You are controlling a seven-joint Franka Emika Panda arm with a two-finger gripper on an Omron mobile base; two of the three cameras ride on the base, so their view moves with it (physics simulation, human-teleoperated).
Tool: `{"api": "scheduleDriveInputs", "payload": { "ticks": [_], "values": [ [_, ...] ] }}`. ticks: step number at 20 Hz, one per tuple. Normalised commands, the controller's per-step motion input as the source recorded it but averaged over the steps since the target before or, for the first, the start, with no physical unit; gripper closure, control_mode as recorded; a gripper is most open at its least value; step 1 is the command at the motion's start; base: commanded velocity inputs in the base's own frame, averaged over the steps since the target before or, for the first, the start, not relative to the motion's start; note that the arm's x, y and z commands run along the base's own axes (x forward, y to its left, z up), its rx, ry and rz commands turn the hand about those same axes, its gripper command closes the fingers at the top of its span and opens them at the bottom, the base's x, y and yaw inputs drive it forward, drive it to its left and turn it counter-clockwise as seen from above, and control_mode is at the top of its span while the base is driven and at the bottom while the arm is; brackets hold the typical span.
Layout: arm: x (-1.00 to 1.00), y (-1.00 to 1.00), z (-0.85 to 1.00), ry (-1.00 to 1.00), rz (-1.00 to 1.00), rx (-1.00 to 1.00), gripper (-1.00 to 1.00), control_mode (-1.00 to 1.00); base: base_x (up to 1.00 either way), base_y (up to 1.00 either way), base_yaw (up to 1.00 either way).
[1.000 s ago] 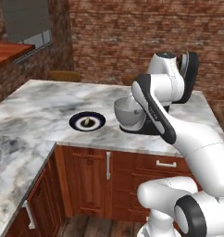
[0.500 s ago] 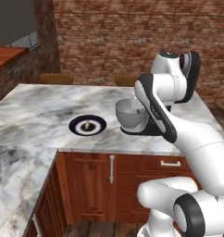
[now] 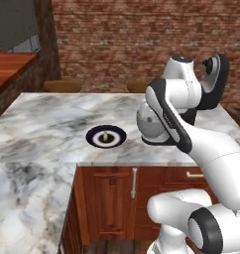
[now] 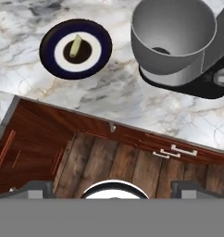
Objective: Add butter and sugar cubes to the stand mixer bowl and then turn on the stand mixer to begin making frosting.
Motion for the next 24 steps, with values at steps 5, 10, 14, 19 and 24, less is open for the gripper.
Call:
{"api": "scheduleDriveInputs", "payload": {
  "ticks": [5,10,14,19,24],
  "values": [
    [0.0,0.0,0.0,0.0,0.0,0.0,-1.0,1.0,0.09,0.46,-0.28],
    [0.0,0.0,0.0,0.0,0.0,0.0,-1.0,1.0,-0.05,0.2,-0.29],
    [0.0,0.0,0.0,0.0,0.0,0.0,-1.0,1.0,-0.47,-0.02,-0.28],
    [0.0,0.0,0.0,0.0,0.0,0.0,-1.0,1.0,-0.45,-0.13,-0.2],
    [0.0,0.0,0.0,0.0,0.0,0.0,-1.0,1.0,-0.18,-0.22,-0.07]
  ]
}}
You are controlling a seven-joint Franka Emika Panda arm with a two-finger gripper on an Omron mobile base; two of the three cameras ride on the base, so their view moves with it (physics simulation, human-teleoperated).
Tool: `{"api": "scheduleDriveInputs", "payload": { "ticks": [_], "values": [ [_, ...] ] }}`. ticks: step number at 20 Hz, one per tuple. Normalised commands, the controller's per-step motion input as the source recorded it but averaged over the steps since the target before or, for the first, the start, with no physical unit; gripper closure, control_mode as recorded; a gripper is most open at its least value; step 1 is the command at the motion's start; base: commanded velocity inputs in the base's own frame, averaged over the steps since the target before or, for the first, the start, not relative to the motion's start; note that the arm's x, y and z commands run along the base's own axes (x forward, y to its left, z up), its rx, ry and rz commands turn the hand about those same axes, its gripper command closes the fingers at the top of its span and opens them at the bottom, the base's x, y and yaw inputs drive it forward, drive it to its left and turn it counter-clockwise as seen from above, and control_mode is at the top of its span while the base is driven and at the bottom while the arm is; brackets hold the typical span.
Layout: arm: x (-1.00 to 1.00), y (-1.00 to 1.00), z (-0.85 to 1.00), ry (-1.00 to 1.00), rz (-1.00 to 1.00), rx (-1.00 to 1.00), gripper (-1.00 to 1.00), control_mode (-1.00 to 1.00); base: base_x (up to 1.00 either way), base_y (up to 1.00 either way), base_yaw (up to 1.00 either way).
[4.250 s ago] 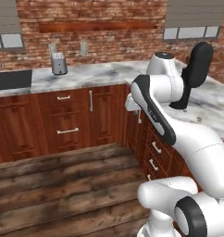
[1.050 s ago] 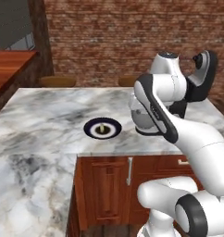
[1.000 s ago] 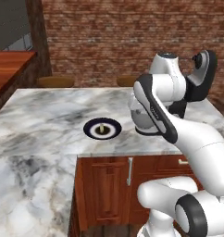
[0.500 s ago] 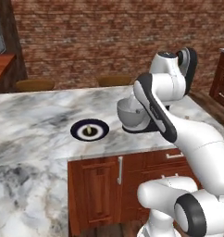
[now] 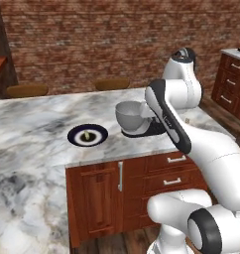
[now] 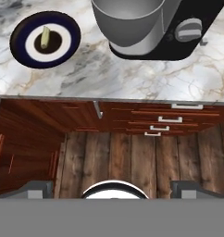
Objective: Add butter and sugar cubes to the stand mixer bowl and then turn on the stand mixer to begin making frosting.
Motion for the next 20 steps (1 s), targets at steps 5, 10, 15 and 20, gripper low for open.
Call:
{"api": "scheduleDriveInputs", "payload": {
  "ticks": [5,10,15,20],
  "values": [
    [0.0,0.0,0.0,0.0,0.0,0.0,-1.0,1.0,-0.02,-0.25,-0.03],
    [0.0,0.0,0.0,0.0,0.0,0.0,-1.0,1.0,0.0,-0.35,0.0],
    [0.0,0.0,0.0,0.0,0.0,0.0,-1.0,1.0,0.01,-0.01,-0.02],
    [0.0,0.0,0.0,0.0,0.0,0.0,-1.0,1.0,0.24,0.61,-0.04]
  ]
}}
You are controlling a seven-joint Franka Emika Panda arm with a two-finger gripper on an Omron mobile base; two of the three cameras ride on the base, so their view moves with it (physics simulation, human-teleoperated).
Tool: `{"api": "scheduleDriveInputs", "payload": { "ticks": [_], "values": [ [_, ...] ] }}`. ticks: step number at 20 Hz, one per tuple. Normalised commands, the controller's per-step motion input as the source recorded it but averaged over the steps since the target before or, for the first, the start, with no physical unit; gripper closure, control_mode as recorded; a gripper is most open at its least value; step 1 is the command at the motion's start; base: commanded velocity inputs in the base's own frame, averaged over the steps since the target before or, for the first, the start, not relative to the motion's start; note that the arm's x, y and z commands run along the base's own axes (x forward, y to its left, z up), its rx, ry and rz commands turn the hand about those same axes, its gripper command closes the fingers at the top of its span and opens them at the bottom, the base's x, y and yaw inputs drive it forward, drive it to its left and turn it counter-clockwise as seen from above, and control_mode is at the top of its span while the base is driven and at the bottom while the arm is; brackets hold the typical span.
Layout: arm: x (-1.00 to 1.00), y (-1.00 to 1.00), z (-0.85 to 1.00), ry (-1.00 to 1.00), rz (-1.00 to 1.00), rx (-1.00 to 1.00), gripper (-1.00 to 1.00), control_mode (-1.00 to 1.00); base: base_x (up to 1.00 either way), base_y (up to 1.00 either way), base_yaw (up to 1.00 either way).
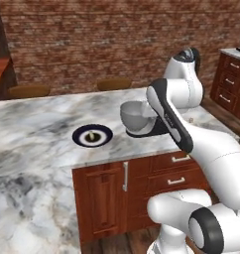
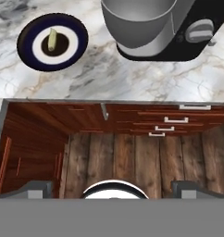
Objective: Add butter and sugar cubes to the stand mixer bowl and then turn on the stand mixer to begin making frosting.
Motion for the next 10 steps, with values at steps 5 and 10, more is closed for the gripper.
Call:
{"api": "scheduleDriveInputs", "payload": {
  "ticks": [5,10],
  "values": [
    [0.0,0.0,0.0,0.0,0.0,0.0,-1.0,1.0,0.41,0.59,-0.01],
    [0.0,0.0,0.0,0.0,0.0,0.0,-1.0,1.0,0.36,0.11,0.0]
  ]
}}
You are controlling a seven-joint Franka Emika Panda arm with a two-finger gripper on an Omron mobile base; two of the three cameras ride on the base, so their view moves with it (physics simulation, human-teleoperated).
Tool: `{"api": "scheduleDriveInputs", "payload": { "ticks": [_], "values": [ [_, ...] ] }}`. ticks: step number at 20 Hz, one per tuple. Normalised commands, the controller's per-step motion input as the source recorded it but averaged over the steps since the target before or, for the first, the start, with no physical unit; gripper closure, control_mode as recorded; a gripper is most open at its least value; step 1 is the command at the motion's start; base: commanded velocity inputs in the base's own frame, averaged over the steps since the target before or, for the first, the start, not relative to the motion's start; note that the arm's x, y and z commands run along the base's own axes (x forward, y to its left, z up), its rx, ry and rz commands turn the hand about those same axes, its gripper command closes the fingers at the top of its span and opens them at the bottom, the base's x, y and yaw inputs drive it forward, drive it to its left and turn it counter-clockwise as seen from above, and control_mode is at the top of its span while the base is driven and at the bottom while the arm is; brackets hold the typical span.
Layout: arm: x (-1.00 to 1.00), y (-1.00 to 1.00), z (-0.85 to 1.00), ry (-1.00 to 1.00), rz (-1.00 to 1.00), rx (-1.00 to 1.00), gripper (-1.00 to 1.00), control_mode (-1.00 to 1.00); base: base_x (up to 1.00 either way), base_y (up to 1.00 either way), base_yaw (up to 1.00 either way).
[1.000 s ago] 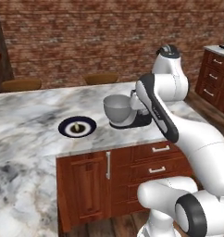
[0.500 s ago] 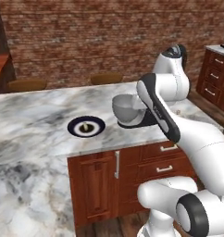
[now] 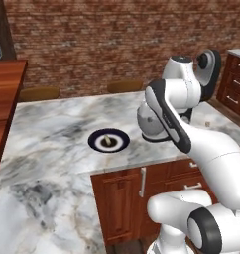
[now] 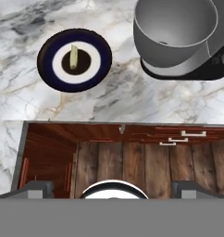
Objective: Add butter and sugar cubes to the stand mixer bowl and then turn on the stand mixer to begin making frosting.
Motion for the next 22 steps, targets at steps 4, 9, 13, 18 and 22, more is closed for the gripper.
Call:
{"api": "scheduleDriveInputs", "payload": {
  "ticks": [4,9,13,18,22],
  "values": [
    [0.0,0.0,0.0,0.0,0.0,0.0,-1.0,1.0,0.31,0.03,0.04],
    [0.0,0.0,0.0,0.0,0.0,0.0,-1.0,1.0,0.14,-0.02,0.06],
    [0.0,0.0,0.0,0.0,0.0,0.0,-1.0,1.0,0.1,-0.08,0.05],
    [0.0,0.0,0.0,0.0,0.0,0.0,-1.0,1.0,0.46,-0.17,0.04],
    [0.0,0.0,0.0,0.0,0.0,0.0,-1.0,1.0,0.69,-0.2,0.05]
  ]
}}
